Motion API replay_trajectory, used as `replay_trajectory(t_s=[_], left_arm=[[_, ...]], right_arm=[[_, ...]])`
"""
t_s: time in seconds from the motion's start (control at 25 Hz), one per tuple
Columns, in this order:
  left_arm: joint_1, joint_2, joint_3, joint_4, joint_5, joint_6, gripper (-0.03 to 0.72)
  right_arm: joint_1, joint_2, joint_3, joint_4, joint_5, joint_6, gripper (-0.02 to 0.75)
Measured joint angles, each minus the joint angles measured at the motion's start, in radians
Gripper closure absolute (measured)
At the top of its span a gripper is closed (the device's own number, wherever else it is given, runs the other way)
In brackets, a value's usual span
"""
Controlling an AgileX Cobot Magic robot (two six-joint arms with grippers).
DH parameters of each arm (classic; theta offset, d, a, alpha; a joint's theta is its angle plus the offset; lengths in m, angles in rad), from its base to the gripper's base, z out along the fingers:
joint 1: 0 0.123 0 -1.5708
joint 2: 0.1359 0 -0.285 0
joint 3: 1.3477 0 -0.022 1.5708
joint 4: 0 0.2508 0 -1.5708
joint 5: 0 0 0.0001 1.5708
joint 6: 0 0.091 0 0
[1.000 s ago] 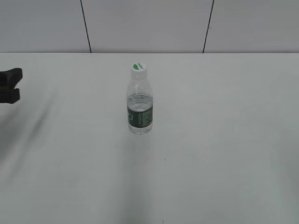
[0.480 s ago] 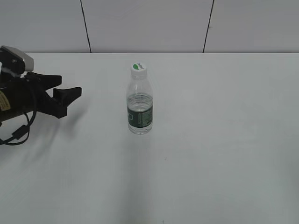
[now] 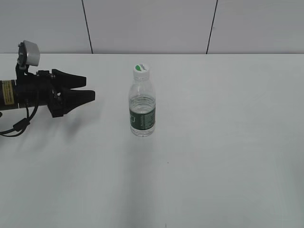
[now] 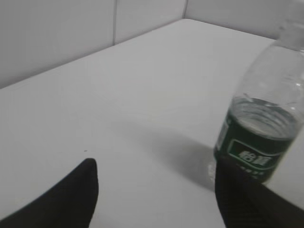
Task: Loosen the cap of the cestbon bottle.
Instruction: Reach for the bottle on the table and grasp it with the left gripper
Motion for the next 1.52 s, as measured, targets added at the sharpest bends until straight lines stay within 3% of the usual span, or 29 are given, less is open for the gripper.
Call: replay_trajectory(t_s=[0.2, 0.72, 1.52], left_arm=[[-0.030, 0.009, -0.040, 0.131, -0.014, -0.035, 0.221], [-0.154, 0.014, -0.040, 0.143, 0.001, -0.032, 0.194], [-0.280, 0.019, -0.040, -0.017, 0.129, -0.032, 0.156]], right_arm=[[0.000, 0.000, 0.000, -0.001, 0.000, 0.000, 0.148], [0.000, 0.000, 0.000, -0.001, 0.000, 0.000, 0.148], [0.000, 0.000, 0.000, -0.001, 0.000, 0.000, 0.148]])
